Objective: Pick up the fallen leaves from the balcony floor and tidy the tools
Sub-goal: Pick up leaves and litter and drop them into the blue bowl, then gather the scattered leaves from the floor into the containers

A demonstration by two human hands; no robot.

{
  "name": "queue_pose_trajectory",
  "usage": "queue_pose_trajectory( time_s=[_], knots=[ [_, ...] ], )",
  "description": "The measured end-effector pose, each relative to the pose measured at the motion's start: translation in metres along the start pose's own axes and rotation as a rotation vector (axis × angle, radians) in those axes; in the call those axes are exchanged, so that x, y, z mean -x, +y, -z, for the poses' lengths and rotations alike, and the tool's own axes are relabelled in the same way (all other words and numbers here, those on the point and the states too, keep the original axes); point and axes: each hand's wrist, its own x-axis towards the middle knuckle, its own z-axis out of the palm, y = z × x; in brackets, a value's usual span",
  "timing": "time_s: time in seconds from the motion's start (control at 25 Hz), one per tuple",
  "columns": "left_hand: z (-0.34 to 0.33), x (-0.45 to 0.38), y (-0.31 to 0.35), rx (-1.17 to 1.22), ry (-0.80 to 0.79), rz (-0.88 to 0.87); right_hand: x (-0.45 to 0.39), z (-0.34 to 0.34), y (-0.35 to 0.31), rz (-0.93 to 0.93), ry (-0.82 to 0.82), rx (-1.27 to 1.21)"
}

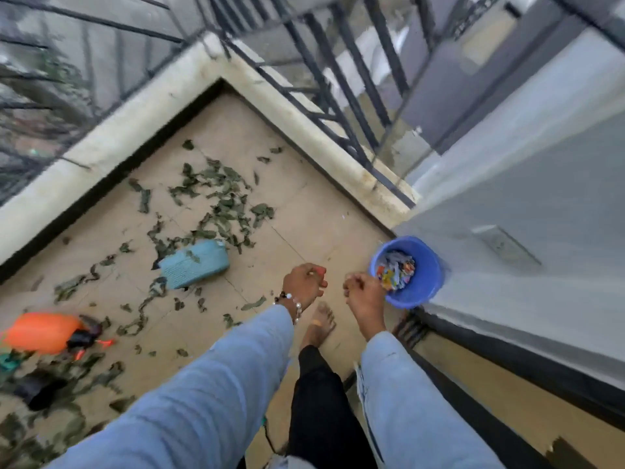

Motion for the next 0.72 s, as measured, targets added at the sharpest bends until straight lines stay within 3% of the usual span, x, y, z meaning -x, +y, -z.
queue_pose_trajectory(
  time_s=[0.28, 0.44, 0.72],
  knots=[
    [0.196, 0.087, -0.126, 0.253, 0.359, -0.022, 0.112, -0.137, -0.086, 0.429, -0.331, 0.494],
    [0.273, 0.151, -0.217, 0.405, 0.566, 0.04, 0.185, -0.229, -0.101, 0.606, -0.554, 0.79],
    [0.385, 0.248, -0.36, 0.599, 0.772, 0.125, 0.327, -0.397, -0.117, 0.881, -0.881, 1.187]
  ],
)
